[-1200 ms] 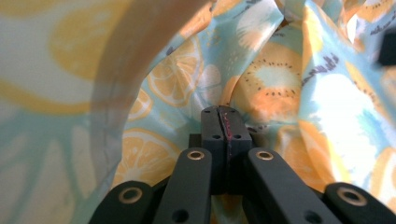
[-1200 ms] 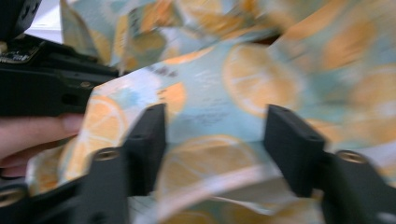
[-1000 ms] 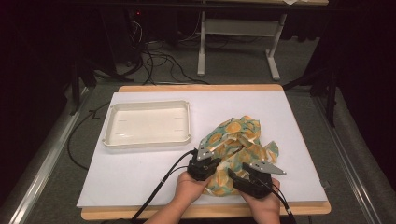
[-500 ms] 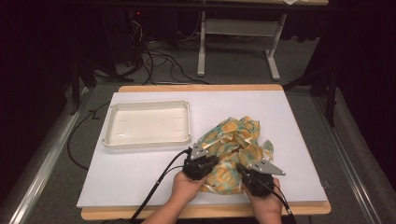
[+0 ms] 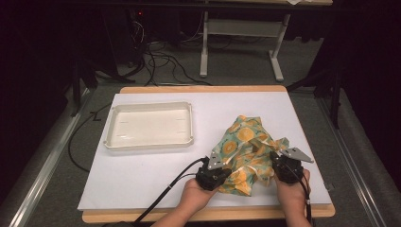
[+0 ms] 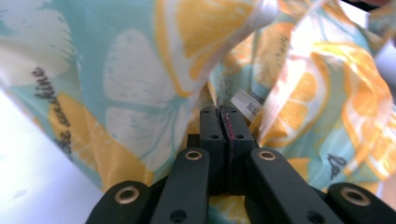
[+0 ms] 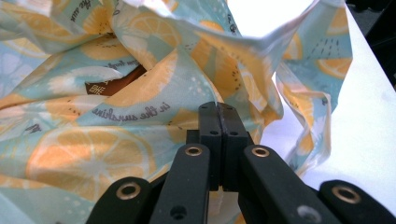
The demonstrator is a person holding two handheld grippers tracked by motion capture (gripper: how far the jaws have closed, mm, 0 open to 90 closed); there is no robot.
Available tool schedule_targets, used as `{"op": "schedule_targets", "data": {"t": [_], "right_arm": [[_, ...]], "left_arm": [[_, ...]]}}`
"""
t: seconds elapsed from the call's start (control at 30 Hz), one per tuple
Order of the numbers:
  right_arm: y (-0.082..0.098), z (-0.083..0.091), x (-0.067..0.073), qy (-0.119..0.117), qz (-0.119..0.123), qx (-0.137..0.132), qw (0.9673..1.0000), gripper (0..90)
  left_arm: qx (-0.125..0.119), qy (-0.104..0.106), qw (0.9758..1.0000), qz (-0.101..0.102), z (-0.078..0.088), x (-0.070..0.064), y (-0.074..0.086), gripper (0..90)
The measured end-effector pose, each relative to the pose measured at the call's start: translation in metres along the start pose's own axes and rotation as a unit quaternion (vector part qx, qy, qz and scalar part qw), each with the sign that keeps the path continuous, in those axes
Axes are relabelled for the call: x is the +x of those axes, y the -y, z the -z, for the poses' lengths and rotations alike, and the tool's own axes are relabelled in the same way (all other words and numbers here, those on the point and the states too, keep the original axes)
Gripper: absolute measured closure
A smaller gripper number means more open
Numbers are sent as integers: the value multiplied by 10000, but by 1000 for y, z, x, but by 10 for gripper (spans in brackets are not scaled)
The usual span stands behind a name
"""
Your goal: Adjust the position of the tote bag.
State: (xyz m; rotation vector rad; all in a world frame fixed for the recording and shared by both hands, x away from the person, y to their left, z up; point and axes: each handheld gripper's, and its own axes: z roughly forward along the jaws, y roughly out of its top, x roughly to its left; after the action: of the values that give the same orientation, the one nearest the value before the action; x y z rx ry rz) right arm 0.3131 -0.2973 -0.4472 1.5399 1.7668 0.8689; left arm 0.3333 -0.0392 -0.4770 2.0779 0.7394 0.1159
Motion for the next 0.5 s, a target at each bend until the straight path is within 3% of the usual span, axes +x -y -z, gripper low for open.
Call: {"op": "schedule_targets", "data": {"t": [0.1,0.27,0.33,0.5], "right_arm": [[2,1,2,-40,-25,-1,10000,900],[16,37,24,-640,150,-138,9977,900],[25,46,35,-802,330,-1,9962,900],[36,30,48,-1074,400,468,9923,900]], "left_arm": [[97,48,9999,-38,-2,-3,2,893],[286,88,9993,-230,-1,-9,5,891],[343,154,9990,-224,-1,-10,6,891],[381,170,9990,-168,-2,-14,6,892]]}}
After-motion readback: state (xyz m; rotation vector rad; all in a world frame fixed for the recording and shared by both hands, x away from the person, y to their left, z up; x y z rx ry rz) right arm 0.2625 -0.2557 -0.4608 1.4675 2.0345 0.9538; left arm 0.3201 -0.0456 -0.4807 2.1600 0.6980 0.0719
